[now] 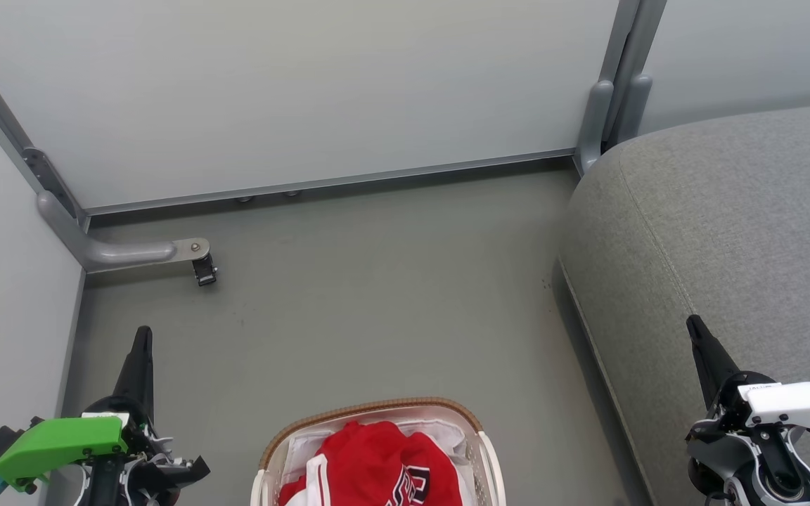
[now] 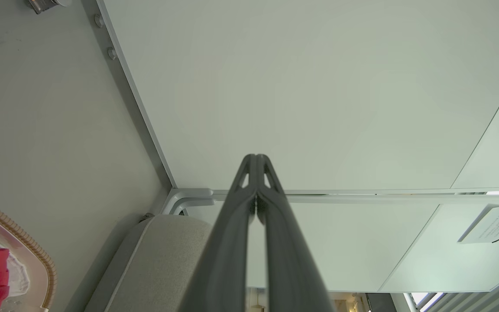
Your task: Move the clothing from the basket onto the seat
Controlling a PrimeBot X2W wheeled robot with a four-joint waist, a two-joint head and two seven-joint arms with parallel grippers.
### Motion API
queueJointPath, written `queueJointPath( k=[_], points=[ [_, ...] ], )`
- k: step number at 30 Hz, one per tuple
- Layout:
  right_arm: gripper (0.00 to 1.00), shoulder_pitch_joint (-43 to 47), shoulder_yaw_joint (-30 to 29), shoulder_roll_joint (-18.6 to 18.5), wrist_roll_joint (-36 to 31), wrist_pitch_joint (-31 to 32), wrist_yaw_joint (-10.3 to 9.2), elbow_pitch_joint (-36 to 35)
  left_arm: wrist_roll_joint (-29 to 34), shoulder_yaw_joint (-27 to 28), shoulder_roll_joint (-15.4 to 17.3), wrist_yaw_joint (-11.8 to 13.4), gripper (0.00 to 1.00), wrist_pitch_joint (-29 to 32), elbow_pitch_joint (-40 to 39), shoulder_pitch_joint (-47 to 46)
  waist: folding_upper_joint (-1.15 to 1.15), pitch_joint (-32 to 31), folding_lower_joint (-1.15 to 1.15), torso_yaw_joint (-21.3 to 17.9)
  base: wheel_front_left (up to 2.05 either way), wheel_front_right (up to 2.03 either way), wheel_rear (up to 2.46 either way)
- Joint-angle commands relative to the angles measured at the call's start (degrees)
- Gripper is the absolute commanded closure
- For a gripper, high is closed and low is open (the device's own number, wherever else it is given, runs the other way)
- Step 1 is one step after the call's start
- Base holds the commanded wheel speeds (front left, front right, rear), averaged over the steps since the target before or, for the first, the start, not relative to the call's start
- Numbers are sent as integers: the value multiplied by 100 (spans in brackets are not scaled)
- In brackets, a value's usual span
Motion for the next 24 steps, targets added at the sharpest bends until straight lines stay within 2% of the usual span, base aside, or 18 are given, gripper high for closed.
queueJointPath(
  k=[1, 24],
  points=[
    [100, 61, -18, -14, -21, 14, 4, -6, 30, 17, -2, -4, 100, 2, -7, -55, 0, 0, 0, 0, 0, 0, 0],
    [100, 61, -23, -11, -23, 21, 4, -6, 30, 18, -2, -4, 100, 3, -6, -56, 0, 0, 0, 0, 0, 0, 0]
  ],
)
